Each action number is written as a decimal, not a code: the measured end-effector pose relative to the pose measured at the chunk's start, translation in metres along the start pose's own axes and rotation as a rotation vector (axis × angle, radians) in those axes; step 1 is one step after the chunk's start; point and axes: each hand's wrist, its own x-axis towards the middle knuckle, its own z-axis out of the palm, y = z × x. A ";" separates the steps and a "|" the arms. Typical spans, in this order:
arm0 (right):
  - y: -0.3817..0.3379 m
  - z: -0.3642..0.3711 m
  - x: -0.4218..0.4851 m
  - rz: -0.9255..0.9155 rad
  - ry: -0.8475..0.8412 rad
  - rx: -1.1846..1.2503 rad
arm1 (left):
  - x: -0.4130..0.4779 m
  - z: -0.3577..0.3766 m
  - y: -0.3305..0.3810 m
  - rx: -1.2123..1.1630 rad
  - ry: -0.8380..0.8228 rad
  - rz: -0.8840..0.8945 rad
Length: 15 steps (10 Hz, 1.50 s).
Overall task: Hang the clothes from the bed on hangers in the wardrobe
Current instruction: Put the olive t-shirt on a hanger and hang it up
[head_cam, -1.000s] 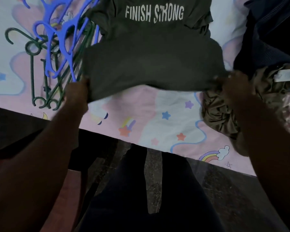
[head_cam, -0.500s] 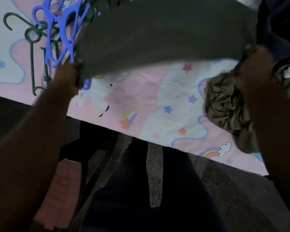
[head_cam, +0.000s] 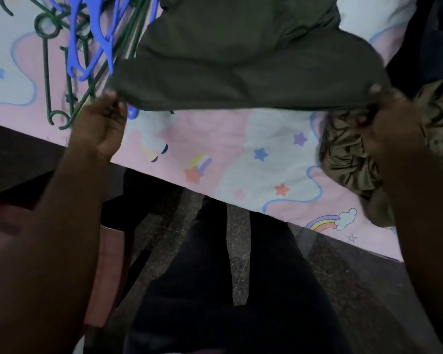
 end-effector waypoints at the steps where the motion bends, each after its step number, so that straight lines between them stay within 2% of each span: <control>1: 0.024 -0.001 -0.008 0.084 -0.021 -0.177 | 0.004 -0.035 -0.034 0.560 0.019 0.065; 2: 0.041 0.005 -0.015 0.224 0.044 -0.098 | 0.004 -0.046 -0.057 0.727 0.111 0.003; 3: 0.048 0.010 -0.016 0.168 0.072 -0.253 | -0.002 -0.045 -0.064 0.763 0.236 0.083; 4: 0.047 0.005 -0.016 0.030 0.133 -0.479 | -0.001 -0.039 -0.058 0.701 0.319 0.132; 5: 0.051 -0.002 -0.012 0.030 0.158 -0.653 | 0.005 -0.051 -0.057 0.809 0.384 0.012; 6: 0.047 0.001 -0.021 -0.133 0.206 -0.745 | 0.005 -0.060 -0.059 1.299 0.420 0.078; 7: 0.041 0.028 -0.035 -0.273 0.163 -0.748 | -0.005 -0.045 -0.073 1.546 0.285 0.412; 8: 0.044 0.085 -0.052 -0.361 -0.113 -0.756 | 0.000 -0.026 -0.092 1.653 0.034 0.515; 9: 0.046 0.145 -0.071 -0.447 -0.349 -0.719 | 0.010 -0.014 -0.104 1.868 -0.127 0.505; 10: 0.042 0.188 -0.081 -0.507 -0.462 -0.767 | 0.017 -0.007 -0.105 1.954 -0.118 0.460; 11: 0.044 0.211 -0.078 -0.501 -0.492 -0.842 | 0.024 -0.008 -0.091 1.948 -0.024 0.408; 12: 0.047 0.220 -0.067 -0.456 -0.486 -0.849 | 0.024 -0.018 -0.075 1.817 0.104 0.271; 13: 0.040 0.224 -0.061 -0.390 -0.480 -0.809 | 0.025 -0.034 -0.060 1.707 0.257 0.293; 14: 0.036 0.234 -0.064 -0.434 -0.428 -0.731 | 0.031 -0.041 -0.045 1.515 0.376 0.360; 15: 0.038 0.247 -0.073 -0.380 -0.467 -0.731 | 0.041 -0.031 -0.029 1.354 0.414 0.389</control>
